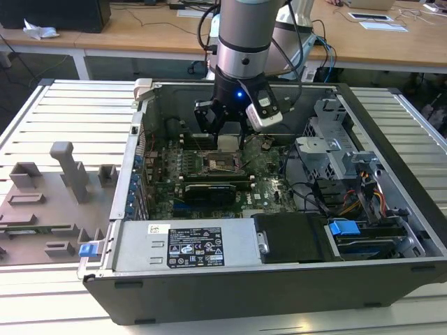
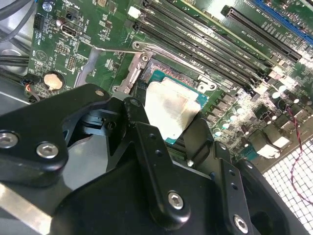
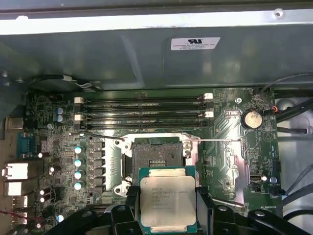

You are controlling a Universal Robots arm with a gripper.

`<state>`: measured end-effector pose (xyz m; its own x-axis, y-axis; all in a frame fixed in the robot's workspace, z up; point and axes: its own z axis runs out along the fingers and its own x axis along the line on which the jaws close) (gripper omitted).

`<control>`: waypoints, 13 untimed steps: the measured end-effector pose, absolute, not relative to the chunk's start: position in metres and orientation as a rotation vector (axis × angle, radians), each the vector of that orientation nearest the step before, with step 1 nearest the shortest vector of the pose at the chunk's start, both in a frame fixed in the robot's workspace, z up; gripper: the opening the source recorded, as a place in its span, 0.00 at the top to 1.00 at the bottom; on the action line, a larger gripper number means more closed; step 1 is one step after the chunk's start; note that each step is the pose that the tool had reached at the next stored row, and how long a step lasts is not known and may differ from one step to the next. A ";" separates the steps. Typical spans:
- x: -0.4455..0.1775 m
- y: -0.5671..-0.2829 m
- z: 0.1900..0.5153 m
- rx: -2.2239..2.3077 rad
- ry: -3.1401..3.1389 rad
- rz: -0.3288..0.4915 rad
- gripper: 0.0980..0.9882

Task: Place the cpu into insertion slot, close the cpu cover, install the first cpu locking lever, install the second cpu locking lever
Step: 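Place the cpu into insertion slot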

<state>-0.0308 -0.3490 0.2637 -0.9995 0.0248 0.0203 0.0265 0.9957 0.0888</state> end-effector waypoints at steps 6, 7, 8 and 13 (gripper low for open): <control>-0.031 -0.347 0.258 -0.040 -3.120 -0.129 0.50; -0.031 -0.344 0.257 -0.040 -3.120 -0.119 0.50; -0.031 -0.342 0.257 -0.040 -3.120 -0.110 0.50; -0.034 -0.334 0.250 -0.041 -3.122 -0.082 0.50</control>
<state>-0.0340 -0.3335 0.2498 -0.9995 0.0255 0.0194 0.0264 0.9983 0.0524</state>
